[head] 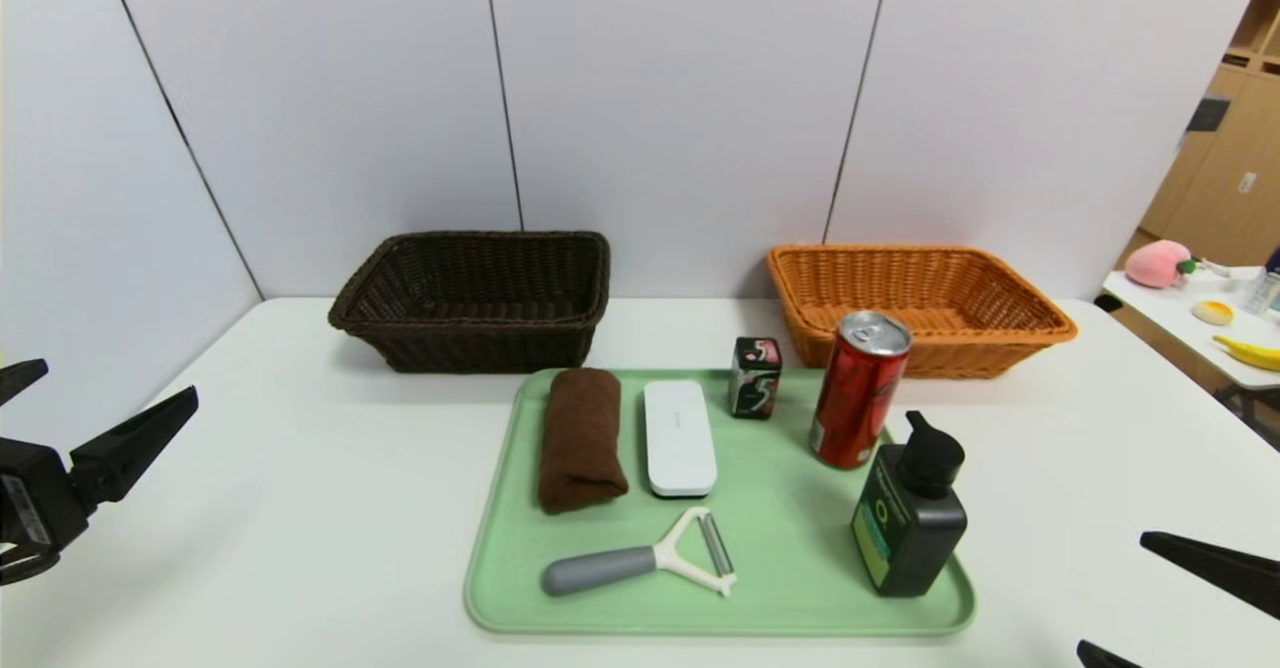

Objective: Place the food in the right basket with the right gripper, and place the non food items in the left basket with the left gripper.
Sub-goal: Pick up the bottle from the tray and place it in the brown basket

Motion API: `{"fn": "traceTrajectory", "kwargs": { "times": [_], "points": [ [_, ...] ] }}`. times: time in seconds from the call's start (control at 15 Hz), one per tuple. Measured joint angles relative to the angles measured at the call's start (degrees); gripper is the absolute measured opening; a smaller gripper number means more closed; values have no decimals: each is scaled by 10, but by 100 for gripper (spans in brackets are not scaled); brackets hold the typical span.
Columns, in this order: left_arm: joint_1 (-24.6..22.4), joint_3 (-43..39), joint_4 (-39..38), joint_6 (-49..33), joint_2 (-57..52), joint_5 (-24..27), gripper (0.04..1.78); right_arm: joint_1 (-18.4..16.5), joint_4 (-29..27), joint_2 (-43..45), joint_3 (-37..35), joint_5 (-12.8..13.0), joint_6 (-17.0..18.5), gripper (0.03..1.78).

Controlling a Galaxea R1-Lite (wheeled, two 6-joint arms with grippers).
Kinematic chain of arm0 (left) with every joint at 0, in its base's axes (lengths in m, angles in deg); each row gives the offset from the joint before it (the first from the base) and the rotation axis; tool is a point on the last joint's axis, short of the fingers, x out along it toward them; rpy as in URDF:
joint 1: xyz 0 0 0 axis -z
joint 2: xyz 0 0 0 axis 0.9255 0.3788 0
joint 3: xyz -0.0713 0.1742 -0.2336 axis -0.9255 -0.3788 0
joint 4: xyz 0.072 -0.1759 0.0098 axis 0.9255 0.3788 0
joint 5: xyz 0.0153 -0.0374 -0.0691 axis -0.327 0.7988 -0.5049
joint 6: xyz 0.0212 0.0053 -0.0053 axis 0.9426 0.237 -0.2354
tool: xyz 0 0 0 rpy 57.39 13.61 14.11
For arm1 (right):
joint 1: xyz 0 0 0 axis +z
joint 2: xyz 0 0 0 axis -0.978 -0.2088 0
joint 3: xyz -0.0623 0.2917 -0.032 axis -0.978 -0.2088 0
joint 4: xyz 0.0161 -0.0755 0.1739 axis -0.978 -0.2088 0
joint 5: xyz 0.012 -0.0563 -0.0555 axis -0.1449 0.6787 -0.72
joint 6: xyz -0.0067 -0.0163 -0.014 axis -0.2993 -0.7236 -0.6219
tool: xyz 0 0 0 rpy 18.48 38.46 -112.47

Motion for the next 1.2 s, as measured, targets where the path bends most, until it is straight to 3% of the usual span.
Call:
{"fn": "traceTrajectory", "kwargs": {
  "times": [0.27, 0.67, 1.07, 1.2],
  "points": [
    [0, -9, 0, 0, -11, -1, 169, 6, 16, -80, 11, -5, 11, 170],
    [0, -13, 1, 0, -15, -1, 169, 37, 167, -236, 25, -3, 49, 171],
    [0, -22, 1, 0, -16, 0, 169, 53, 188, -312, 47, 10, 53, 171],
    [0, -25, 1, 0, -17, 0, 169, 54, 193, -329, 49, 25, 53, 171]
  ]
}}
